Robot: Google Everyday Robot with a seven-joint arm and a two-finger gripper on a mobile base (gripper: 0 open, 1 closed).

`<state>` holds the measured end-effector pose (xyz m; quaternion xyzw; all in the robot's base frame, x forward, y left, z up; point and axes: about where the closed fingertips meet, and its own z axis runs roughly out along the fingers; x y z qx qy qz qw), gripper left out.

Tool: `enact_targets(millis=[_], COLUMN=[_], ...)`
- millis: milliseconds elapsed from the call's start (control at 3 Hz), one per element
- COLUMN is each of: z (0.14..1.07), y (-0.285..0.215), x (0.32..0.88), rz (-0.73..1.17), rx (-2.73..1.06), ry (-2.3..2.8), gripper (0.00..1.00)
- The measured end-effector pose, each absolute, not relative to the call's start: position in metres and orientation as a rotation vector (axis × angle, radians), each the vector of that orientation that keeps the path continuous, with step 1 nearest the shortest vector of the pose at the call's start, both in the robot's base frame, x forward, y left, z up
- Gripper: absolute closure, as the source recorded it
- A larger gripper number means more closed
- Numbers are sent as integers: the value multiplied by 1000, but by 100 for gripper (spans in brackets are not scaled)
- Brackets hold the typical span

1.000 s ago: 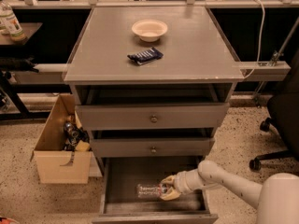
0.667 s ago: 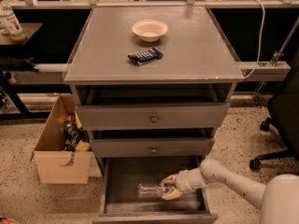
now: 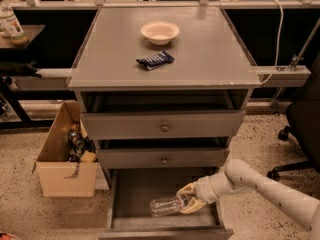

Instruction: Pick water bottle from bottom drawer and place on counter

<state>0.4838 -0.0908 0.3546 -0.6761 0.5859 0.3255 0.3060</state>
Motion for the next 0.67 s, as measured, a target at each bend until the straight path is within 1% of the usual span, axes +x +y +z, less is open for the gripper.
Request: enact_targets(millis=[333, 667], z=[403, 410], y=[-105, -109], x=[472, 473], rz=[819, 803], rx=[-1826, -1828], ry=[1474, 1473], gripper=[100, 100])
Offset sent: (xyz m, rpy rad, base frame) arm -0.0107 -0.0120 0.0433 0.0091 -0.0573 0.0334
